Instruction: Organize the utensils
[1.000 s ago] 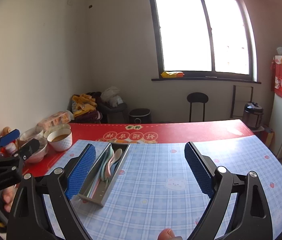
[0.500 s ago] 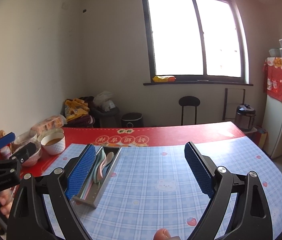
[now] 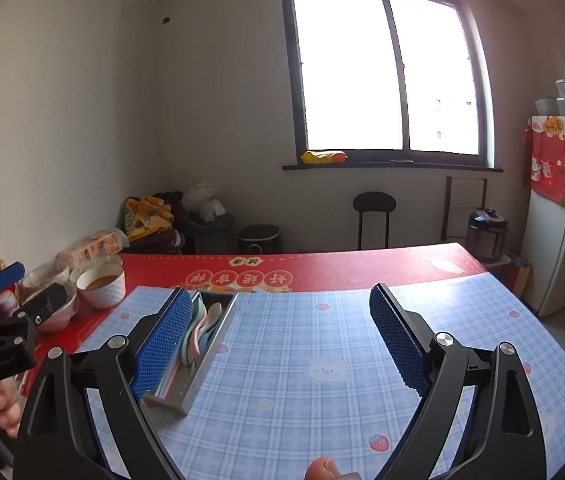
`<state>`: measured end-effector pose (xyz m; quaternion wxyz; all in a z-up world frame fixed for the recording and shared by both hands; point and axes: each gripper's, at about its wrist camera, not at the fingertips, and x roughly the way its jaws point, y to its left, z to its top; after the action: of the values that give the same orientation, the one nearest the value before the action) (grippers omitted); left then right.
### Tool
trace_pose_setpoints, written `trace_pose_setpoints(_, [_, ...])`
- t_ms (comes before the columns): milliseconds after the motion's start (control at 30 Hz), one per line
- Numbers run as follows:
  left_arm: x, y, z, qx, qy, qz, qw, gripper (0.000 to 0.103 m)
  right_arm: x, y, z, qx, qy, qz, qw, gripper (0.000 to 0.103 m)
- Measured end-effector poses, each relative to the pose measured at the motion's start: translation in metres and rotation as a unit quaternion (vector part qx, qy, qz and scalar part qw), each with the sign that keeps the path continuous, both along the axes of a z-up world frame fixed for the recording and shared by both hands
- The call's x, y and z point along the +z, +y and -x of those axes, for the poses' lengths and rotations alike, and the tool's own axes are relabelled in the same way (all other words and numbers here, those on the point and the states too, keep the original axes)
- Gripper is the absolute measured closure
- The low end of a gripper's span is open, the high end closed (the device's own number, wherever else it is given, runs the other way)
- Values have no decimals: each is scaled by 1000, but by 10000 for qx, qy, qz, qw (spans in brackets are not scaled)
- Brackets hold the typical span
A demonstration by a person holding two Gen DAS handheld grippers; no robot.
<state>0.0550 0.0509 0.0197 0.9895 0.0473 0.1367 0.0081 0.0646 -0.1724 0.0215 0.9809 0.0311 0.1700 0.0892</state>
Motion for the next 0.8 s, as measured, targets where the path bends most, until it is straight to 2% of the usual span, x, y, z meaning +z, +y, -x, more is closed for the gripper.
trace_pose_setpoints(800, [-3, 0, 3, -25, -14, -8, 10000, 6, -3, -2, -2, -109, 31, 34, 9999, 16])
